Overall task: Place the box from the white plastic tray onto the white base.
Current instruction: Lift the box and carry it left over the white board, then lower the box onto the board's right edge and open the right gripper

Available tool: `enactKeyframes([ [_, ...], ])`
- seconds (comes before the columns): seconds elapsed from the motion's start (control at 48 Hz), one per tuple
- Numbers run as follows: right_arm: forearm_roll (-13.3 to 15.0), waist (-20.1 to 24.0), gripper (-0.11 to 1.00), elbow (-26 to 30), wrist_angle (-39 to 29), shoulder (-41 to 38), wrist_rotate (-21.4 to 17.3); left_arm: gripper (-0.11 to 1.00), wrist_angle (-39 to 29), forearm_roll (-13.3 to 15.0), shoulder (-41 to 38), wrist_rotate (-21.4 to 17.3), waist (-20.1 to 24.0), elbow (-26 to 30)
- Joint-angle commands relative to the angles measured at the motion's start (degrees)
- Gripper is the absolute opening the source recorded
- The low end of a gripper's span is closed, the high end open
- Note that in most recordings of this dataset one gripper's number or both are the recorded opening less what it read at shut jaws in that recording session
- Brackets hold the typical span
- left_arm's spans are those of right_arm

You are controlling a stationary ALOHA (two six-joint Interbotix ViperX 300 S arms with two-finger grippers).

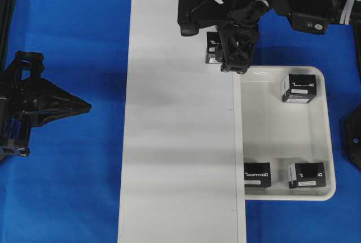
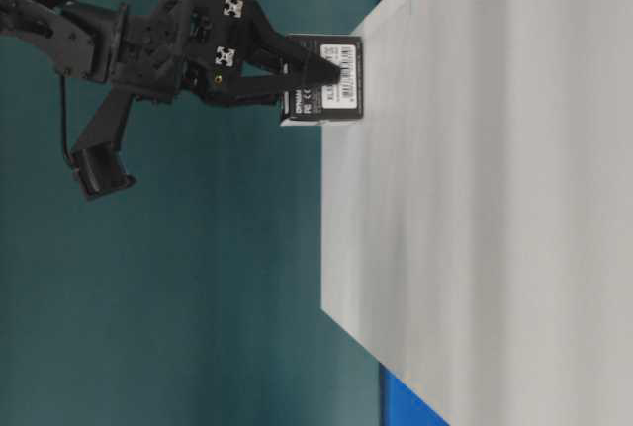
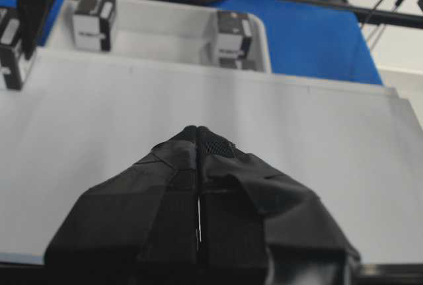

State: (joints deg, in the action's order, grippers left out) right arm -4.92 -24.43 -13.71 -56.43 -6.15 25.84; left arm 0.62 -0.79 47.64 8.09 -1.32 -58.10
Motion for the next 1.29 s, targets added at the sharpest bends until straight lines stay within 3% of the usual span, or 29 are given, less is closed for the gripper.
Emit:
enactKeyframes([
  [0.0, -0.6, 0.9, 0.61, 0.1, 0.4, -0.4, -0.1, -0.07, 0.6, -0.1, -0.3, 0.1, -0.1, 1.3],
  [0.938, -0.4, 0.5, 0.61, -0.7, 0.7, -0.7, -0.1, -0.07, 0.7, -0.1, -0.4, 0.1, -0.1, 1.4],
  [0.979, -0.4, 0.6, 0.64, -0.7, 0.8, -0.7, -0.2, -0.07, 0.7, -0.1, -0.4, 0.1, 0.0, 1.4],
  [1.125, -0.2, 0.6, 0.93, -0.7, 1.8, -0.7, -0.2, -0.07, 0.8, -0.1, -0.2, 0.1, 0.0, 1.3],
  [1.271, 0.0, 0.7, 0.99, -0.6, 3.0, -0.6, -0.2, -0.07, 0.8, -0.1, -0.3, 0.1, -0.1, 1.4],
])
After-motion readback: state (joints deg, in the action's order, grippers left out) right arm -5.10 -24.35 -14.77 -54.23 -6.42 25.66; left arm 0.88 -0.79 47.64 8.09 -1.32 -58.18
